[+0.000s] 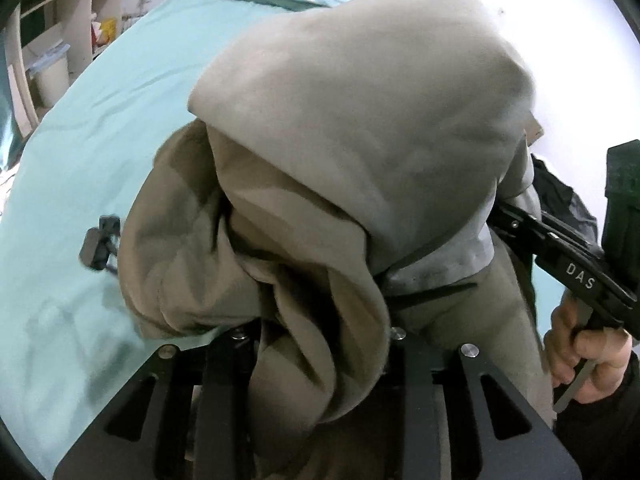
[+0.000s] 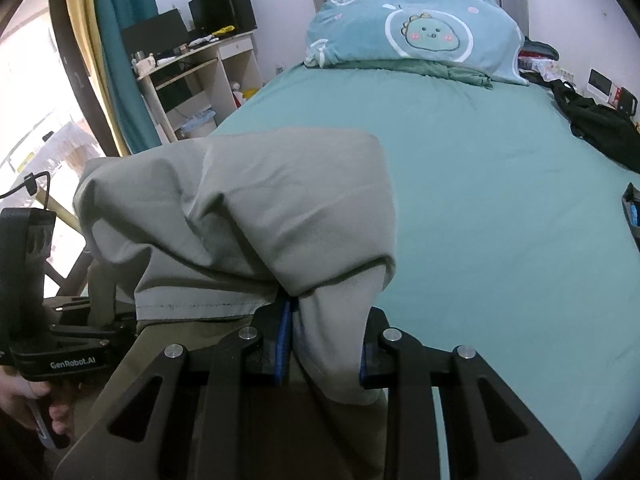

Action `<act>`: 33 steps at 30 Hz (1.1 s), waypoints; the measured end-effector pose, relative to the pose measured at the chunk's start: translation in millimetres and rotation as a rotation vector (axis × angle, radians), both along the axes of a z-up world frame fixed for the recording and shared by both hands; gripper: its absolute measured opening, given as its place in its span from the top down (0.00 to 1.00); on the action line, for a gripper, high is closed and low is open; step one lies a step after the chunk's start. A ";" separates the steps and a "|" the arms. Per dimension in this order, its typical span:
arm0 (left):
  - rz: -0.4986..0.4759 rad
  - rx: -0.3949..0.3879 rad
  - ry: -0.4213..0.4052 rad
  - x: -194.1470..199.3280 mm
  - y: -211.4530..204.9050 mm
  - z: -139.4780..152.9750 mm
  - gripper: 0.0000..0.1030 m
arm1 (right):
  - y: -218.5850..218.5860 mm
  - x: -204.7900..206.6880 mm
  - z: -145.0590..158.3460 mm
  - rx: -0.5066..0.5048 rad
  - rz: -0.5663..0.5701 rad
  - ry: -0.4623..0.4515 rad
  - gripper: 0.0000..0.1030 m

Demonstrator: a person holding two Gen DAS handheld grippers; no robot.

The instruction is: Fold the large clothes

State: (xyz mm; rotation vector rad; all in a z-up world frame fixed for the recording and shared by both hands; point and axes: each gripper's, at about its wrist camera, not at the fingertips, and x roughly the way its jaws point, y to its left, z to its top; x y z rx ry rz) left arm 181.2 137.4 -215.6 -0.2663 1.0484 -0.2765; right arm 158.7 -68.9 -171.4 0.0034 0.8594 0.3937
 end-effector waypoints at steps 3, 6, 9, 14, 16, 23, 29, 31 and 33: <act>-0.001 0.020 0.015 8.6 -6.6 -8.3 0.67 | -2.2 3.2 -7.7 -0.006 -0.005 0.018 0.75; -0.002 0.033 0.025 13.3 -8.9 -13.3 0.65 | -4.2 10.3 -17.1 -0.013 -0.006 0.041 0.75; -0.006 0.041 0.031 11.4 -7.1 -16.3 0.62 | -7.6 14.0 -22.9 -0.014 -0.007 0.051 0.75; -0.009 0.039 0.040 7.1 -4.1 -17.8 0.52 | -11.4 19.5 -32.2 -0.022 -0.007 0.069 0.72; -0.006 0.051 0.041 5.4 1.4 -19.4 0.44 | -10.6 21.4 -35.0 -0.035 -0.010 0.077 0.67; 0.031 0.091 0.052 11.8 12.9 -5.2 0.10 | -11.7 26.6 -45.0 -0.114 -0.061 0.065 0.26; 0.023 -0.014 0.106 15.3 31.8 -20.8 0.00 | -36.4 42.8 -59.7 -0.060 -0.080 0.135 0.01; -0.007 -0.020 0.104 14.0 24.3 -16.9 0.00 | -49.6 49.6 -67.8 0.051 -0.063 0.189 0.01; -0.093 -0.149 0.113 8.7 10.1 -15.9 0.00 | -63.1 56.5 -82.3 0.197 -0.027 0.260 0.00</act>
